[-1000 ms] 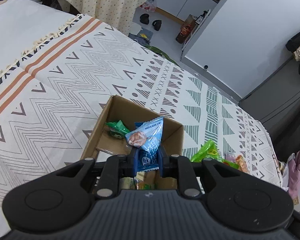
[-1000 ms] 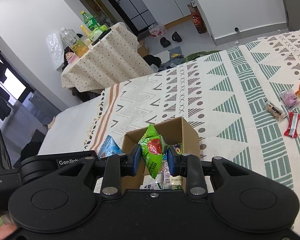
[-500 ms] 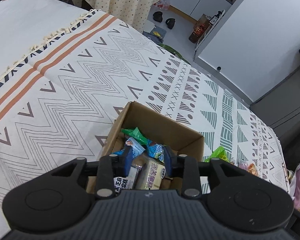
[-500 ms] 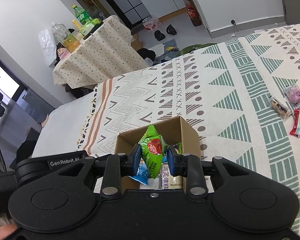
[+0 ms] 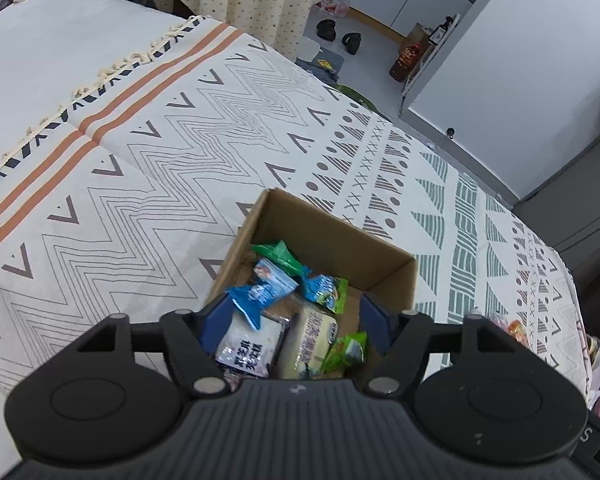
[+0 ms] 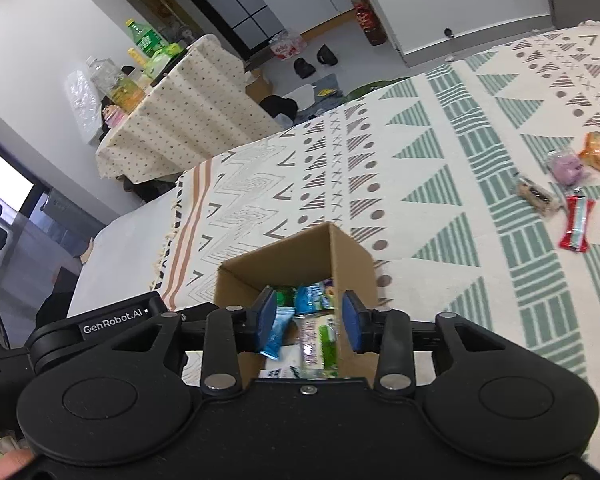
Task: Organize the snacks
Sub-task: 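Open the left gripper over the box while the right gripper releases the green candy, then move both open grippers back over the remaining snacks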
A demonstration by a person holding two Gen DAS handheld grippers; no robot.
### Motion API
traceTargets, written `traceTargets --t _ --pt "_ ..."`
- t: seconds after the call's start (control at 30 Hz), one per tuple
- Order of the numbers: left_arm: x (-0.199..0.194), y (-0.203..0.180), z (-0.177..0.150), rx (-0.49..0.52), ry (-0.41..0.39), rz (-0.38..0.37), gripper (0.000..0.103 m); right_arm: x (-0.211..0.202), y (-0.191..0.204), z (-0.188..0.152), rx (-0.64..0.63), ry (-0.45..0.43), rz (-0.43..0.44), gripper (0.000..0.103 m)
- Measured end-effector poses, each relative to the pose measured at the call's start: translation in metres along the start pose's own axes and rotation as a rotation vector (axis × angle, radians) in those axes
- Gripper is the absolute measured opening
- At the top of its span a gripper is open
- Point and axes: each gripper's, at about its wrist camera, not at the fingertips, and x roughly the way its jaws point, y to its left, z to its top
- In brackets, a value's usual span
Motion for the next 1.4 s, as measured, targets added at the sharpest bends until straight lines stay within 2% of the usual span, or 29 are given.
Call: traceTargets --t 0.17,0.27,0.73,0.87,1.13,1.4 --pt "-0.002 -0.015 -0.01 0.025 0.005 -0.008 0.077 -0.016 -0.014 -0.001 0.006 -0.023 -0.02 0.05" --pt "-0.002 -0.025 -0.017 0.044 0.01 -0.014 0.078 -0.023 -0.023 -0.003 0.013 -0.031 -0.03 0.051" --pt "0.001 -0.08 -0.047 0.101 0.033 -0.052 0.08 -0.062 -0.08 -0.002 0.039 -0.097 -0.11 0.077" --pt "0.005 -0.097 -0.054 0.118 0.044 -0.056 0.084 -0.07 -0.097 0.0 0.054 -0.11 -0.125 0.08" --pt "0.014 -0.135 -0.066 0.16 0.05 -0.068 0.086 -0.087 -0.135 0.007 0.089 -0.142 -0.152 0.09" --pt "0.032 -0.169 -0.078 0.193 0.078 -0.089 0.086 -0.094 -0.167 0.019 0.087 -0.145 -0.204 0.092"
